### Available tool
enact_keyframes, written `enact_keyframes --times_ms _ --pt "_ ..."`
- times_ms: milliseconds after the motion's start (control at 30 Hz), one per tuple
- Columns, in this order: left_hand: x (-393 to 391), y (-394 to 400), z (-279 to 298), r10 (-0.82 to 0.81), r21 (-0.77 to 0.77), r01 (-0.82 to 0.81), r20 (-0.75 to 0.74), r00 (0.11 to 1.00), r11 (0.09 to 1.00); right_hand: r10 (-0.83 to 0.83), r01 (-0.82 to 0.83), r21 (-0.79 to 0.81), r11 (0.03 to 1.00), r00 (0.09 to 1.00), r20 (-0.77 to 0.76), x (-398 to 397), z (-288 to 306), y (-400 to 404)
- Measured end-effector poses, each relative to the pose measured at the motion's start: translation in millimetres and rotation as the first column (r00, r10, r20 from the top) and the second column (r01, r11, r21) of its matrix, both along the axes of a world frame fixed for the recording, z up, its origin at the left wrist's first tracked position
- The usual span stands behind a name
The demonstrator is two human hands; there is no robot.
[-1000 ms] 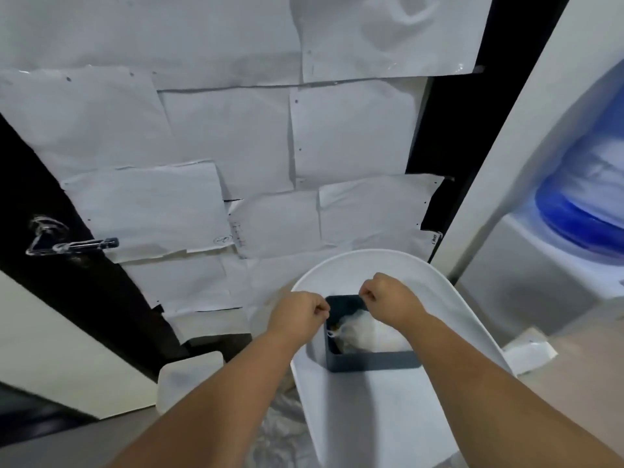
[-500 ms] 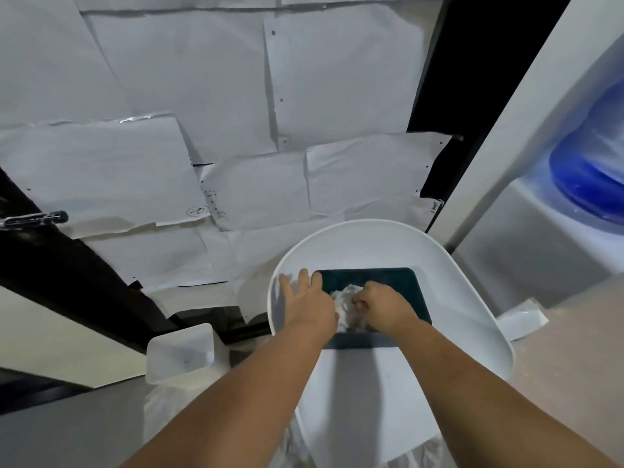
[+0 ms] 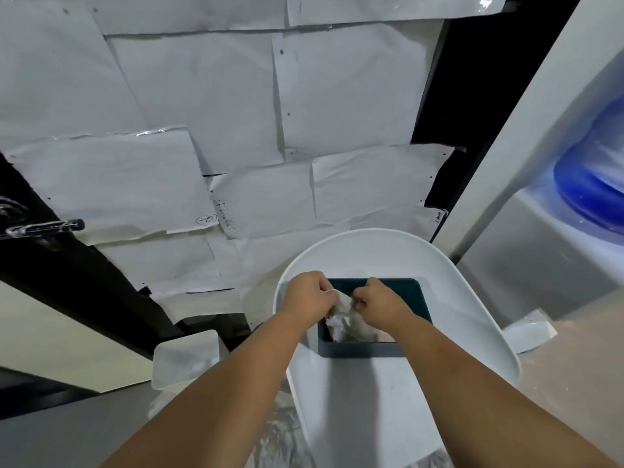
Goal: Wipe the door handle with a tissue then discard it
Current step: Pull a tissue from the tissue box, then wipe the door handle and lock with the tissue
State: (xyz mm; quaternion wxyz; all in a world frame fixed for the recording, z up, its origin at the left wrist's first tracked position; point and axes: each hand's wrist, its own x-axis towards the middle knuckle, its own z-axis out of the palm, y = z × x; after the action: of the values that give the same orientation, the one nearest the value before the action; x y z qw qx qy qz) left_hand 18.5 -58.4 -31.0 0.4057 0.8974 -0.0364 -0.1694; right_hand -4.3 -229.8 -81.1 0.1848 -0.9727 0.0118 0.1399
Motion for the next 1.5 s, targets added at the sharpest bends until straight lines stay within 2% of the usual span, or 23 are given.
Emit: enact_keyframes --times_ms 67,200,333,400,533,600,700,800,967,1167,1233,1367,1433,1500 --pt "2 8 4 0.069 -0.111 -0.075 -0.057 0.996 0.991 -0.017 0.017 0.015 1.0 1.0 0.01 2 10 4" --pt "4 20 8 0.209 -0.231 -0.231 -0.116 0.971 0.945 -0.081 0.076 0.11 0.991 0.996 0.039 8 34 9" --pt "4 29 9 0.236 -0.275 -0.28 -0.184 0.954 0.92 -0.132 0.129 0.228 0.965 0.991 -0.002 11 49 13" --pt "5 31 8 0.258 -0.267 -0.3 -0.179 0.949 0.916 -0.11 0.115 0.216 0.97 0.993 -0.035 12 53 16" --pt "5 34 9 0.319 -0.301 -0.373 -0.212 0.924 0.878 -0.051 0.053 0.057 0.997 0.998 -0.041 15 53 17" --pt "5 36 7 0.345 -0.297 -0.402 -0.226 0.911 0.866 -0.107 0.106 0.103 0.989 0.994 -0.004 16 54 17" --pt "4 42 2 0.304 -0.245 -0.344 -0.188 0.934 0.906 -0.226 0.216 0.341 0.915 0.974 -0.011 13 64 19" --pt "2 45 5 0.211 -0.18 -0.247 -0.201 0.957 0.952 -0.212 0.218 0.47 0.855 0.975 -0.068 11 80 25" --pt "-1 53 21 0.167 -0.209 -0.234 -0.292 0.942 0.95 -0.078 0.134 0.52 0.843 0.989 -0.13 18 98 48" --pt "-12 86 39 0.137 -0.307 -0.214 -0.253 0.958 0.927 -0.016 0.003 0.542 0.84 1.0 0.02 30 121 89" --pt "-15 102 39 0.185 -0.313 -0.255 -0.237 0.954 0.915 0.019 -0.042 0.535 0.844 0.999 0.048 34 128 106" --pt "-18 143 35 0.413 -0.266 -0.451 -0.188 0.891 0.852 0.107 -0.096 0.467 0.879 0.994 0.003 37 140 141" --pt "-19 168 35 0.514 -0.326 -0.56 -0.223 0.828 0.761 0.168 -0.131 0.461 0.878 0.985 -0.039 37 143 158" --pt "-19 196 37 0.578 -0.426 -0.651 -0.305 0.757 0.628 0.207 -0.159 0.47 0.868 0.977 -0.052 36 144 178"
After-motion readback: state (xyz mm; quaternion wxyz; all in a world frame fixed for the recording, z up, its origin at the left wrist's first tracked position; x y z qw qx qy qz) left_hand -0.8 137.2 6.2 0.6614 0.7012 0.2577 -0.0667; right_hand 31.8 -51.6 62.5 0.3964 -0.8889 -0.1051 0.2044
